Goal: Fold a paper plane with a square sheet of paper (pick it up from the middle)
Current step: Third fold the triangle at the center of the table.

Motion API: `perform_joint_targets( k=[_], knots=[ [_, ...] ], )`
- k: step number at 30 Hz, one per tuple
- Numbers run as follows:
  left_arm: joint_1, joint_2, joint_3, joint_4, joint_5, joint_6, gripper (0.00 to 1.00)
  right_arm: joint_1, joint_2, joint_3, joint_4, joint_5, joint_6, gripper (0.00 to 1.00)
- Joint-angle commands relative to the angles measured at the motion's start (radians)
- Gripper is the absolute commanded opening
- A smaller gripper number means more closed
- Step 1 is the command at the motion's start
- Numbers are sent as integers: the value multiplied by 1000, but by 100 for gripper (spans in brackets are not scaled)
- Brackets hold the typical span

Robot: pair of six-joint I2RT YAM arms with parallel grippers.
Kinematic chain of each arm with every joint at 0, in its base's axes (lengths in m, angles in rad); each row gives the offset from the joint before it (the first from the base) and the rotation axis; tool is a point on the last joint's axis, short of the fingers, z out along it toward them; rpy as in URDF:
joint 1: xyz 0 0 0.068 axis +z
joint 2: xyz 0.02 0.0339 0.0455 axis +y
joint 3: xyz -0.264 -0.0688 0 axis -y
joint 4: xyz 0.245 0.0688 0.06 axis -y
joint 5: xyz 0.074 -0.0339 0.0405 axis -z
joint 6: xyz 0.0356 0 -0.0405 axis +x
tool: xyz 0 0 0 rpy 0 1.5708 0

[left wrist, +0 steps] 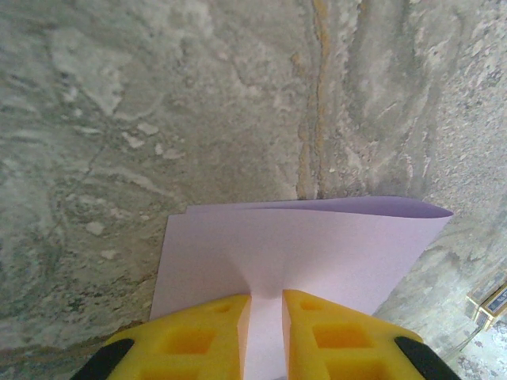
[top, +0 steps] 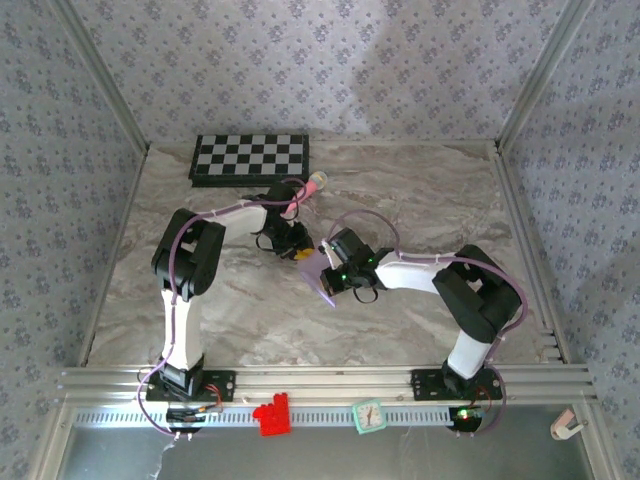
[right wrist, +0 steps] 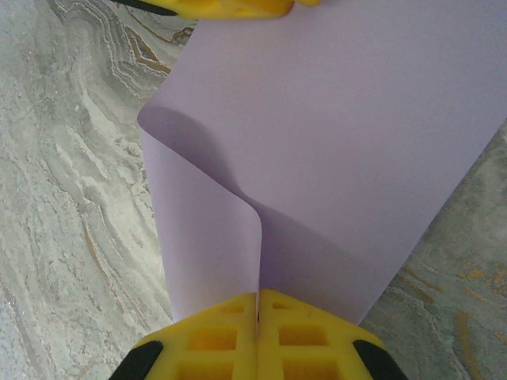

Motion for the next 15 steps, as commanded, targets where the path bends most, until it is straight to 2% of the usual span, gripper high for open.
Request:
perform_joint_targets(
  k=[1,15],
  knots=[
    [-22,52,-20,-54,-11,20,20,2,13,26,-35,4,3,5],
    [-21,51,-22,-52,-8,21,21,3,30,31,-47,1,5,4]
  ],
)
